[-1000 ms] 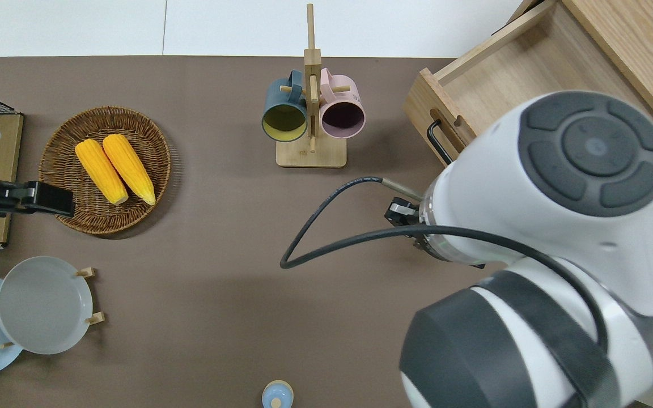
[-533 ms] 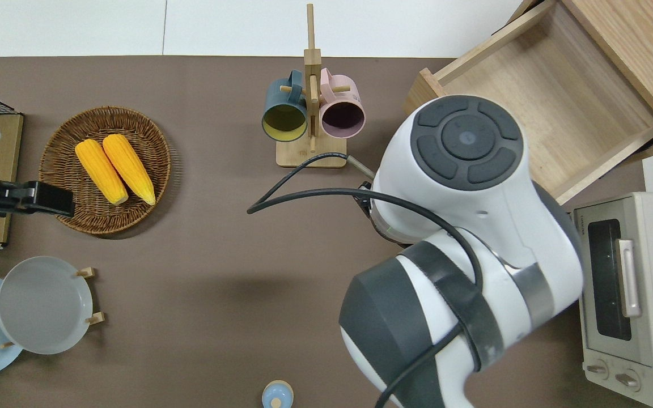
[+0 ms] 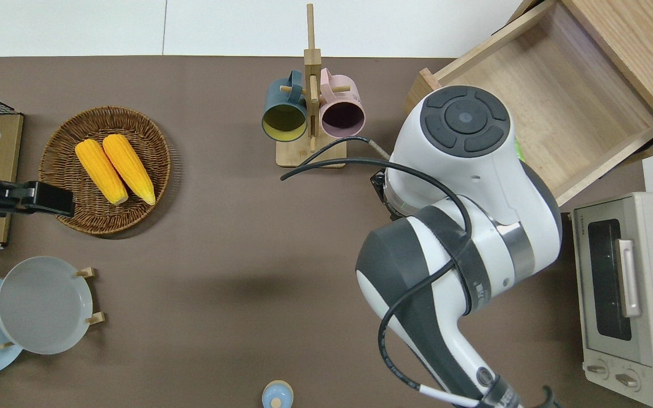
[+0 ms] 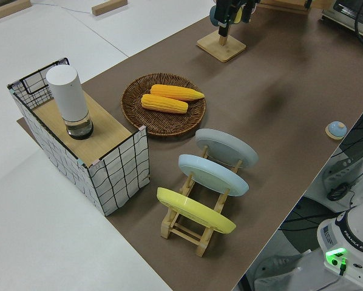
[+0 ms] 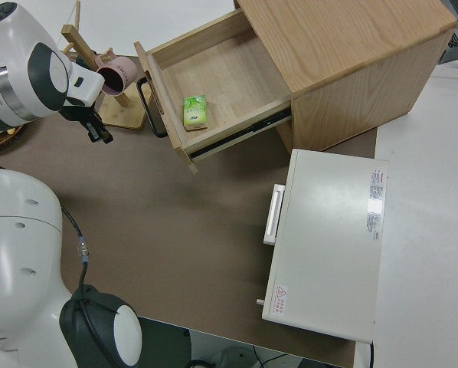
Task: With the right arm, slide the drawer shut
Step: 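Push the drawer front away from the robot with the right arm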
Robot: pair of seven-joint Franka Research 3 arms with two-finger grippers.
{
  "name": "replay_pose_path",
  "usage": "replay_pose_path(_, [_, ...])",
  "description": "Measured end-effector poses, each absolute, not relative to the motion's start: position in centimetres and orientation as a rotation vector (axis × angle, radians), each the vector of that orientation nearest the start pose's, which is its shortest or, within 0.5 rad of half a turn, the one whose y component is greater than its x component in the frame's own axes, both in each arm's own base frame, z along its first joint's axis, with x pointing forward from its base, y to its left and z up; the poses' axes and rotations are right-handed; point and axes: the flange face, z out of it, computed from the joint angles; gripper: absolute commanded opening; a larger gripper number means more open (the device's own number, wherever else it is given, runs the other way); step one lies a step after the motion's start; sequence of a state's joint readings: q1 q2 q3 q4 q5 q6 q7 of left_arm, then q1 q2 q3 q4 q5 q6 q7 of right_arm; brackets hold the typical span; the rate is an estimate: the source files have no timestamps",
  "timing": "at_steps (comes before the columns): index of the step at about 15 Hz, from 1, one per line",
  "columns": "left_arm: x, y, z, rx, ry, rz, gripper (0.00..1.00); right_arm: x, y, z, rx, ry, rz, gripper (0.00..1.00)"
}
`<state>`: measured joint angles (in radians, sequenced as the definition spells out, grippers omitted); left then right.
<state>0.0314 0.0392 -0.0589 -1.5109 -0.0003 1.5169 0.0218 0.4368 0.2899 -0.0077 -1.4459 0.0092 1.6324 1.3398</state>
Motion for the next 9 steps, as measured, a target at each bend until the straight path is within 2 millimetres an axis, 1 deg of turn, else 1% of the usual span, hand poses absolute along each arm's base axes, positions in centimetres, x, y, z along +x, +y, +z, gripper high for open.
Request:
replay_pose_path(4, [56.1,-1.5,62.6,-3.143,0.077,0.052,0.99,59.7,24.3,50.5,-2.854,1.468,0.098,0.0])
replay_pose_path(9, [56.1,-1.5,62.6,-3.143,0.077,0.052,0.99,61.4,21.8,48.3,-2.869,1.493,0.115,0.0])
